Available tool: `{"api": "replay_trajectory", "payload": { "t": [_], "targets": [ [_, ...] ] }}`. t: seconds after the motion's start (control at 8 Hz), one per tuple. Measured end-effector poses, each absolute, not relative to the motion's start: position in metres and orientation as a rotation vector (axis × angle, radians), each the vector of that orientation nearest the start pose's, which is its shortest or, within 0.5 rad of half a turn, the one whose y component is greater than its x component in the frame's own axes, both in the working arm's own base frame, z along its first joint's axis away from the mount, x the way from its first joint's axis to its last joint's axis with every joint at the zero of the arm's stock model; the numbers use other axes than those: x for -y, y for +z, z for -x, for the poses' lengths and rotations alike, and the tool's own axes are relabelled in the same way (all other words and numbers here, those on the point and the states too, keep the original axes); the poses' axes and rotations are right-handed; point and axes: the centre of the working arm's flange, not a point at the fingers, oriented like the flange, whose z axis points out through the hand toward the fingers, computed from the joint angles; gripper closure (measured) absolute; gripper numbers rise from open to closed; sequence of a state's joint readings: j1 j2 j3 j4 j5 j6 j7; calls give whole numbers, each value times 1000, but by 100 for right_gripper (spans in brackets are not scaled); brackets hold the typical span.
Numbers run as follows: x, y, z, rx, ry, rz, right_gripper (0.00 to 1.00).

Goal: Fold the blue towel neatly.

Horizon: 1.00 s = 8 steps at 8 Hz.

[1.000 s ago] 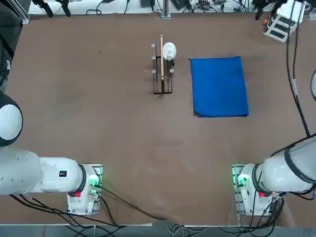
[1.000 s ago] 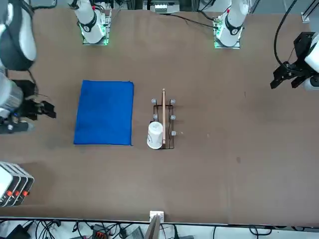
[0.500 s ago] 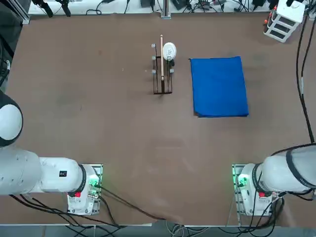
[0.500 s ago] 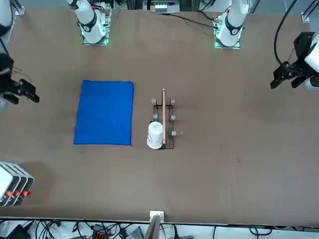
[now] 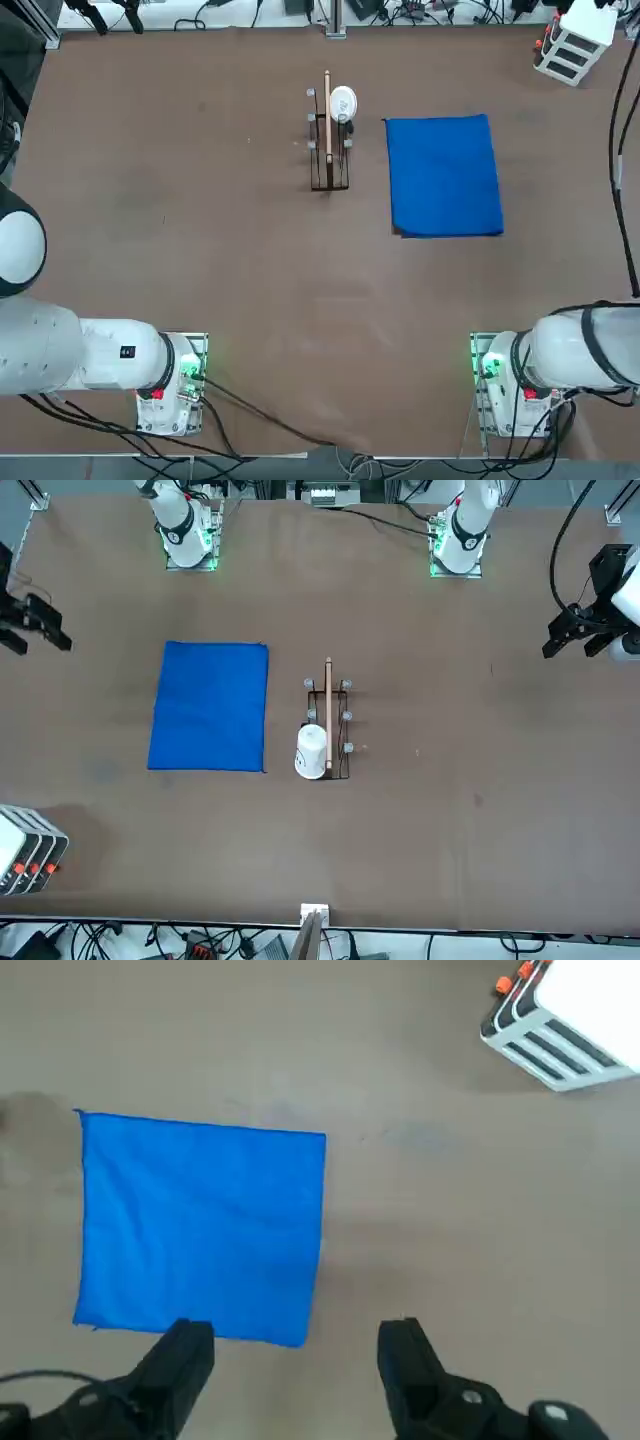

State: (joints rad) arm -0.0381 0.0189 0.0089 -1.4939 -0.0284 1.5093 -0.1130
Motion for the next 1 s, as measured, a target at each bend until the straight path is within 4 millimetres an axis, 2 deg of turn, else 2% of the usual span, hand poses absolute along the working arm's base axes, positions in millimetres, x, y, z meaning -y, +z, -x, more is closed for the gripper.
{"api": "replay_trajectory", "payload": {
  "t": [0.38,0.62,1.0],
  "targets": [
    [27,645,-533,105,67,3162,0],
    [36,640,-528,88,83,3144,0],
    [35,640,-527,89,70,3120,0]
  ]
}}
